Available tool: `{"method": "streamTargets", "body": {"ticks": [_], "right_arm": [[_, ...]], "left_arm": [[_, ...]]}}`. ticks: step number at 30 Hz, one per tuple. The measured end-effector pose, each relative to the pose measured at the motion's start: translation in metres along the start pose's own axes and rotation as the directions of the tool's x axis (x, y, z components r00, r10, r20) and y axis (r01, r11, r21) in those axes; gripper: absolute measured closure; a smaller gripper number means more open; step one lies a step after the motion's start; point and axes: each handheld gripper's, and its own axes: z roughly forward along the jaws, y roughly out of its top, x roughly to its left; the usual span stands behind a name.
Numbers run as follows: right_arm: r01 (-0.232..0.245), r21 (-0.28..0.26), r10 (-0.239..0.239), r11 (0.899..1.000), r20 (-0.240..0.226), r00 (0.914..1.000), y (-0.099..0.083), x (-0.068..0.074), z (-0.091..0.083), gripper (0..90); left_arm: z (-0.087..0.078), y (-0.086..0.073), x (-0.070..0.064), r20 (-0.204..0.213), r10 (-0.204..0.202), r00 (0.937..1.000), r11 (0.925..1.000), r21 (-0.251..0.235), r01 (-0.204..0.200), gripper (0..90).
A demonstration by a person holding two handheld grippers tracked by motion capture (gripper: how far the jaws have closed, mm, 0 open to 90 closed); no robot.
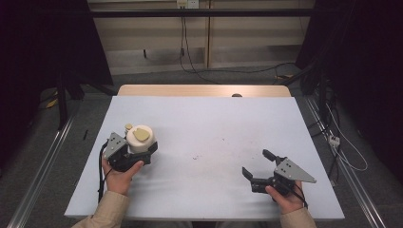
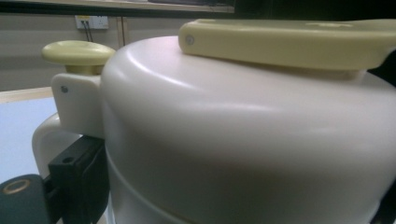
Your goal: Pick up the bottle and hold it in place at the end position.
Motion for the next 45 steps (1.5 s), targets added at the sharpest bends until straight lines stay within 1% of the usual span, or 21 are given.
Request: {"method": "streamTargets", "body": {"ticks": [2, 4, 11, 12, 13, 14, 23, 32, 35, 36, 37, 38, 41, 45], "right_arm": [[-0.003, -0.002, 0.003, 1.000, 0.001, 1.0000, 0.000, 0.000, -0.001, 3.2], [-0.013, -0.005, 0.013, 1.000, 0.016, 0.9998, 0.000, -0.002, -0.002, 3.1], [-0.011, -0.002, 0.012, 1.000, 0.014, 0.9998, 0.000, -0.002, -0.002, 3.2], [-0.008, -0.002, 0.008, 1.000, 0.010, 0.9999, 0.000, -0.002, -0.002, 3.2], [-0.008, -0.002, 0.008, 1.000, 0.010, 0.9999, 0.000, -0.002, -0.002, 3.2], [-0.012, 0.000, 0.012, 1.000, 0.006, 0.9999, 0.000, -0.001, -0.001, 3.2], [-0.015, -0.001, 0.015, 1.000, 0.005, 0.9999, 0.000, -0.001, -0.002, 3.2], [-0.013, 0.000, 0.013, 1.000, 0.009, 0.9999, 0.000, -0.001, -0.002, 3.2], [-0.015, -0.002, 0.015, 1.000, 0.009, 0.9998, 0.000, -0.002, -0.002, 3.2], [-0.013, -0.002, 0.013, 1.000, 0.008, 0.9999, 0.000, -0.002, -0.002, 3.2], [-0.013, -0.003, 0.013, 1.000, 0.007, 0.9999, 0.000, -0.002, -0.002, 3.3], [-0.013, -0.002, 0.013, 1.000, 0.009, 0.9999, 0.000, -0.002, -0.002, 3.3], [-0.012, -0.001, 0.012, 1.000, 0.009, 0.9999, 0.000, -0.002, -0.002, 3.3], [-0.012, -0.001, 0.012, 1.000, 0.010, 0.9999, 0.000, -0.002, -0.003, 3.2]], "left_arm": [[0.002, 0.001, -0.002, 0.005, -0.002, 1.0000, 1.0000, 0.000, 0.002, 6.3], [0.005, 0.002, -0.004, 0.014, -0.004, 0.9999, 1.0000, -0.002, 0.004, 6.3], [0.016, 0.005, -0.010, 0.034, 0.004, 0.9994, 1.0000, 0.001, -0.004, 6.3], [0.019, 0.005, -0.012, 0.037, -0.001, 0.9993, 1.0000, 0.002, 0.001, 6.3], [0.019, 0.005, -0.012, 0.037, -0.001, 0.9993, 1.0000, 0.002, 0.001, 6.3], [0.021, 0.006, -0.013, 0.041, 0.006, 0.9991, 0.9999, 0.008, -0.006, 6.3], [0.035, 0.008, -0.020, 0.056, -0.011, 0.9984, 0.9999, 0.000, 0.011, 6.3], [0.044, 0.010, -0.025, 0.065, -0.001, 0.9979, 1.0000, -0.003, 0.001, 6.3], [0.047, 0.011, -0.027, 0.068, -0.005, 0.9976, 0.9999, -0.009, 0.005, 6.3], [0.048, 0.011, -0.027, 0.072, 0.004, 0.9974, 1.0000, -0.006, -0.004, 6.3], [0.049, 0.011, -0.028, 0.072, 0.000, 0.9974, 1.0000, -0.009, 0.001, 6.3], [0.049, 0.012, -0.028, 0.073, 0.006, 0.9973, 1.0000, -0.008, -0.005, 6.3], [0.052, 0.012, -0.030, 0.076, 0.002, 0.9971, 0.9999, -0.010, -0.001, 6.3], [0.055, 0.013, -0.032, 0.078, 0.011, 0.9969, 0.9999, -0.008, -0.010, 6.3]]}}
